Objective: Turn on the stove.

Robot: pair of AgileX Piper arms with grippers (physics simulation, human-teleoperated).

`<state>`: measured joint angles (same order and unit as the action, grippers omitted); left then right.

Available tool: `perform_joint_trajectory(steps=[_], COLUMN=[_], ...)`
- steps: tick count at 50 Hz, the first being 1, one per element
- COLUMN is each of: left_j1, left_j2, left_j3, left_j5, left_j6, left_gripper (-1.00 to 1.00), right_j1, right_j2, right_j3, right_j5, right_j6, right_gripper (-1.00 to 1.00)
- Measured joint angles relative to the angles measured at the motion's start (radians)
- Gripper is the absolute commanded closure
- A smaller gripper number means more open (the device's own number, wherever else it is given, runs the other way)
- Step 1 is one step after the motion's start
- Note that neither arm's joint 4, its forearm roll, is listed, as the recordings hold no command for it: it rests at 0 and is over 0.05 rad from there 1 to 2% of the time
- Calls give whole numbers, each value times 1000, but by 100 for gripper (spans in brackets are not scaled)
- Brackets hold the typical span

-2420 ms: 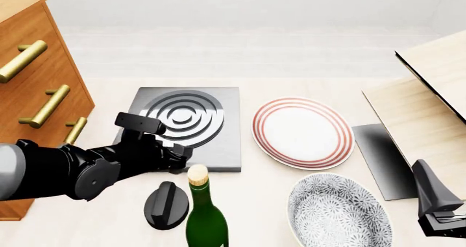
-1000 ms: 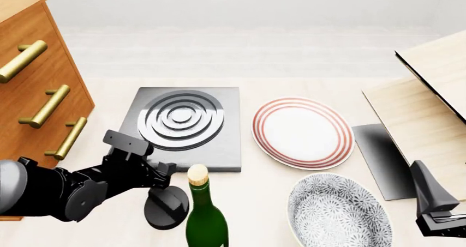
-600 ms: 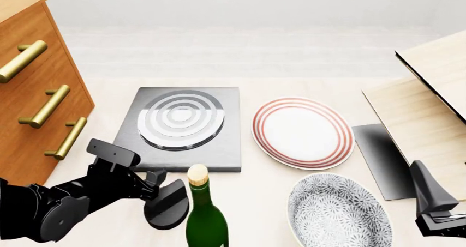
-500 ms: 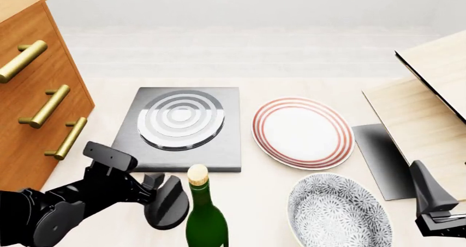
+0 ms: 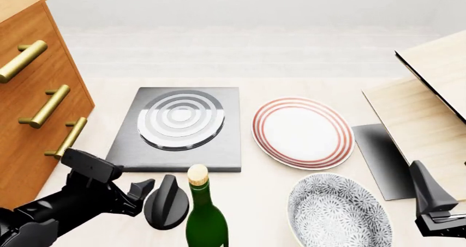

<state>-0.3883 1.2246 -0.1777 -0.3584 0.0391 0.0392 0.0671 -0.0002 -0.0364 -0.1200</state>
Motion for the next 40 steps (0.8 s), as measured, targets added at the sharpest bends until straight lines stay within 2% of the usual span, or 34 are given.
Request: perform_joint_trajectory(steps=[9,21,31,40], left_j1=[28,30,45,55], left_j2=[-243,-498,-706,-825], left_j3=[-9,-20,-112,-215], left_j5=[178,387,616,784], left_j6=[3,22,11,11], left_gripper=[-100,-100,-100,-100], right_j1=[0,1,3,6], right_j2=[0,3,7,12], right_j3=[0,0,0,0], right_j5=[0,-1,-4,-8], right_j6=[-1,-4,-6,-7], right_gripper=[-100,-100,-100,-100])
